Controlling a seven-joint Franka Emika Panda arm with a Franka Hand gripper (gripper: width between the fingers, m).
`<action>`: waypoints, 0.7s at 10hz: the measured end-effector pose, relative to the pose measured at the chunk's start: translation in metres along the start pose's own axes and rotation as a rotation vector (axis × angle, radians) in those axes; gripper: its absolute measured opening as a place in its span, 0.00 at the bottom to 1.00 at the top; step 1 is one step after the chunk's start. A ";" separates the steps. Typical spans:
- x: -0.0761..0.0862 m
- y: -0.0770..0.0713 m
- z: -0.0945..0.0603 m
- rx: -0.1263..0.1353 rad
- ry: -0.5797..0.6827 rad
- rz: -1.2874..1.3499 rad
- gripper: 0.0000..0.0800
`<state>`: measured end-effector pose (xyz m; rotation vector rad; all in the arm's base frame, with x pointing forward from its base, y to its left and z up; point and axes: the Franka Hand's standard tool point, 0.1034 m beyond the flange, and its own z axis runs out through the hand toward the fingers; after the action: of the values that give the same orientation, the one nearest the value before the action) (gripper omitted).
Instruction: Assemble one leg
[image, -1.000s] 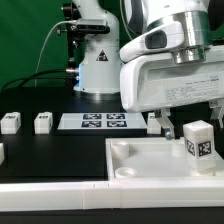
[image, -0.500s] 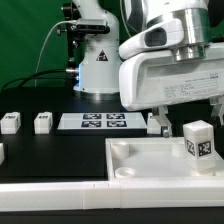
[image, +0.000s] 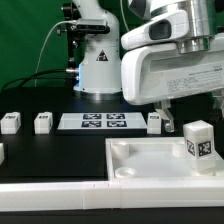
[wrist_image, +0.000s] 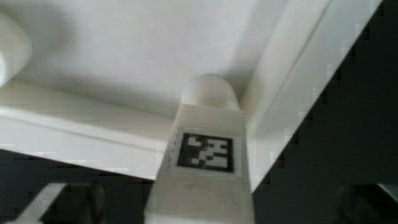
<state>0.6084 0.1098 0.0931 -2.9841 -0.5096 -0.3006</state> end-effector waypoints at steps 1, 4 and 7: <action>-0.006 -0.007 0.000 0.032 -0.114 0.011 0.81; 0.001 0.000 -0.002 0.075 -0.348 0.000 0.81; 0.007 0.005 -0.001 0.070 -0.323 0.002 0.81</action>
Offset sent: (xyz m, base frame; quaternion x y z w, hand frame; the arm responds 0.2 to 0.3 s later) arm 0.0210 -0.0180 0.0022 -0.0101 -0.1944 -0.0096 0.9808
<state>0.6168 0.1072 0.0950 -2.9747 -0.5321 0.2008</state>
